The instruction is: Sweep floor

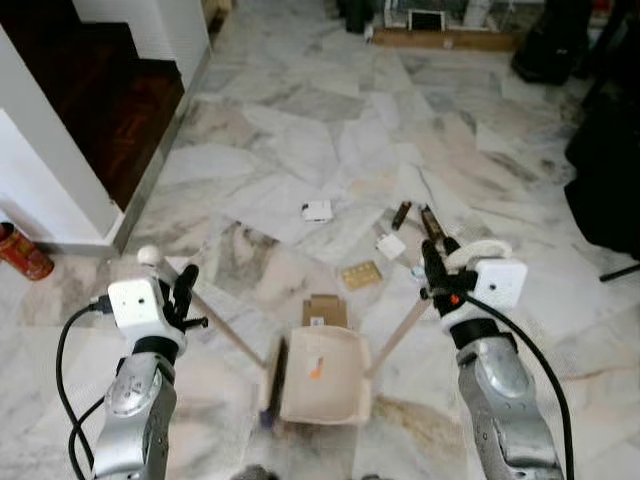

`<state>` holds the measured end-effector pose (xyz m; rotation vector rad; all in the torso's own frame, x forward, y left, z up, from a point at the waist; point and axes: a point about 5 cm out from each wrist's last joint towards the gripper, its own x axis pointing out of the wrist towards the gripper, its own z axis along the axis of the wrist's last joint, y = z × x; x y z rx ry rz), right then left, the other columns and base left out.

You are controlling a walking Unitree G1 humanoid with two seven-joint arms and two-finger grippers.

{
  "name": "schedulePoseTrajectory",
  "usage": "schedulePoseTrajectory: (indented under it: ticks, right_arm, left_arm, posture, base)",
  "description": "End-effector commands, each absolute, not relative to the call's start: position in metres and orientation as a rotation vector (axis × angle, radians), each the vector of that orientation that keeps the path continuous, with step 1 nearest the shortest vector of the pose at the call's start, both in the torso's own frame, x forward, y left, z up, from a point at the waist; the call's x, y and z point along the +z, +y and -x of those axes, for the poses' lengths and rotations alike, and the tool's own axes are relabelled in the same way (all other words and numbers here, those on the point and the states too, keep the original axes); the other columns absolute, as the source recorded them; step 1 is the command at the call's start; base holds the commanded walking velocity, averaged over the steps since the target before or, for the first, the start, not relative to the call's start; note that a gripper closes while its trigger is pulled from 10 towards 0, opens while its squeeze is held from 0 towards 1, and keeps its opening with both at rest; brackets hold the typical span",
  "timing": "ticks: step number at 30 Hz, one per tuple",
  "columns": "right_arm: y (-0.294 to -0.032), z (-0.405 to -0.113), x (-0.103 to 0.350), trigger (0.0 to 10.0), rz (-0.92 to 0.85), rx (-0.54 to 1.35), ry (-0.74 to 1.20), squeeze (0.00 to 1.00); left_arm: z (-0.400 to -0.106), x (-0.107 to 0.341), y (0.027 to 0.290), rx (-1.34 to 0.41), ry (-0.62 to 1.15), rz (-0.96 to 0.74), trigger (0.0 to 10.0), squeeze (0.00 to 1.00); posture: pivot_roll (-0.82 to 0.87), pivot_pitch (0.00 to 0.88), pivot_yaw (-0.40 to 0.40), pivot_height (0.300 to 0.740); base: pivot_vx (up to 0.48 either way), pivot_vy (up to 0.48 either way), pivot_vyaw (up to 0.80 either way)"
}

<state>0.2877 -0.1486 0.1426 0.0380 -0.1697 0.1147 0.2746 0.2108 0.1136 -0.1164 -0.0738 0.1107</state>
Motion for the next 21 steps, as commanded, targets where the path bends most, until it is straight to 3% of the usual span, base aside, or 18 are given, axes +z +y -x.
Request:
schedulePoseTrajectory:
  ticks: [1,8,21]
  right_arm:
    - [-0.144,-0.288,0.17,10.0,-0.07,0.133,-0.288,0.0]
    - [-0.144,-0.292,0.188,10.0,-0.059,0.13,-0.343,0.0]
    - [-0.157,-0.289,0.183,10.0,-0.001,0.087,-0.314,0.0]
  left_arm:
    - [-0.274,0.121,0.213,0.124,-0.119,0.108,10.0,0.0]
    - [-0.274,0.121,0.213,0.128,-0.122,0.113,10.0,0.0]
    - [-0.274,0.12,0.213,0.129,-0.117,0.112,10.0,0.0]
  posture:
    - [-0.14,0.174,0.014,0.74]
    - [-0.14,0.185,0.011,0.74]
    - [-0.14,0.196,0.012,0.74]
  base:
    - [0.428,0.0,0.0]
    - [0.428,0.0,0.0]
    - [0.428,0.0,0.0]
